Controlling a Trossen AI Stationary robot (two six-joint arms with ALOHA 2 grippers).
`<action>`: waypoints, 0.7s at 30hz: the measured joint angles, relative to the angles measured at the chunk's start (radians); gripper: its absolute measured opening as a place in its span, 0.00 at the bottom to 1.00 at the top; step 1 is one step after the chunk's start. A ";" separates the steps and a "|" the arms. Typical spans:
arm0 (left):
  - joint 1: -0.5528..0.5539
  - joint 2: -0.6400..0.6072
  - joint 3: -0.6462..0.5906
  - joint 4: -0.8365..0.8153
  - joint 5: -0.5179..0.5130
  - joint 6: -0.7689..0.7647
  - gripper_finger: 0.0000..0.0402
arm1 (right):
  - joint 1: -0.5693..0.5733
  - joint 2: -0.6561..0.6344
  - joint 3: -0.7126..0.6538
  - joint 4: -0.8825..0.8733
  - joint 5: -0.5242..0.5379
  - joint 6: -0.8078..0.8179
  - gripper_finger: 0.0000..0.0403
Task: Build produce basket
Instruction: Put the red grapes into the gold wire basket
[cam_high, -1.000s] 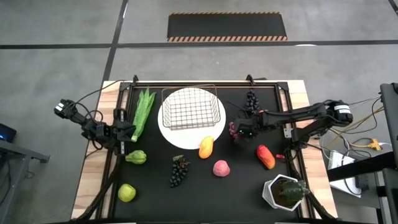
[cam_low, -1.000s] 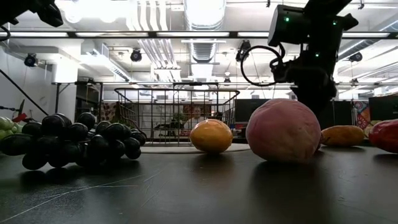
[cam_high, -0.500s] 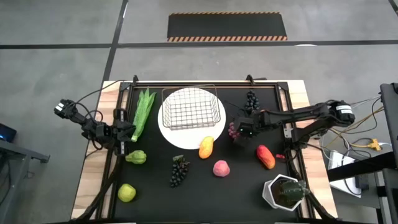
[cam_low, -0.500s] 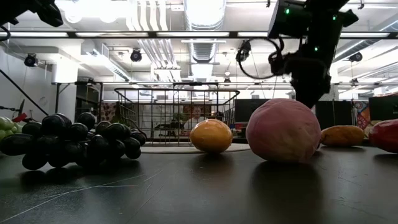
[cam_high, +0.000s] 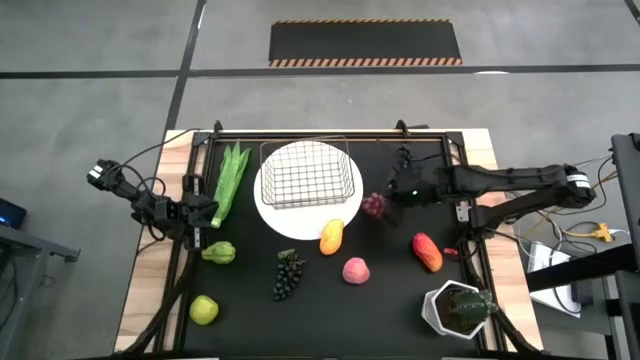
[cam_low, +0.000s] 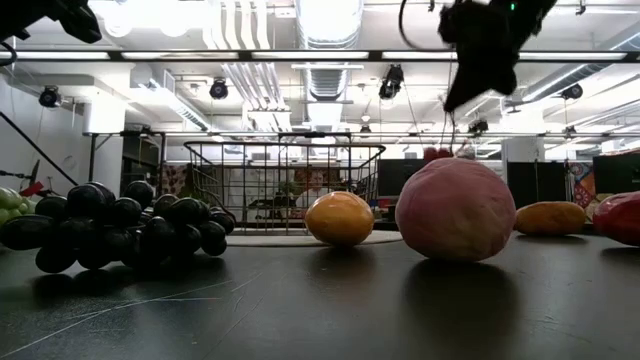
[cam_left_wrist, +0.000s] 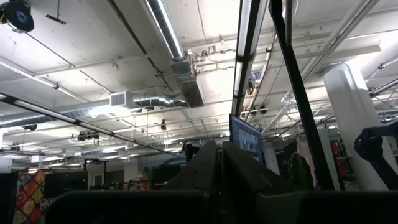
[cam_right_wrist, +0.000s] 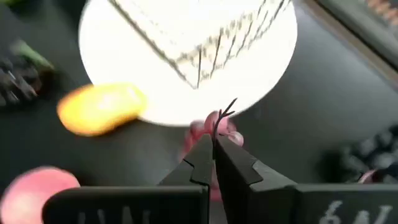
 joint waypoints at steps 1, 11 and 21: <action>0.000 0.000 0.000 0.000 0.000 0.000 0.02 | 0.000 -0.014 0.012 0.005 0.006 -0.014 0.02; 0.000 0.000 0.000 0.000 0.000 0.007 0.02 | 0.000 -0.081 0.153 0.200 -0.037 -0.224 0.02; 0.000 0.000 0.000 0.002 0.000 0.008 0.02 | 0.000 0.081 0.265 0.494 -0.141 -0.368 0.02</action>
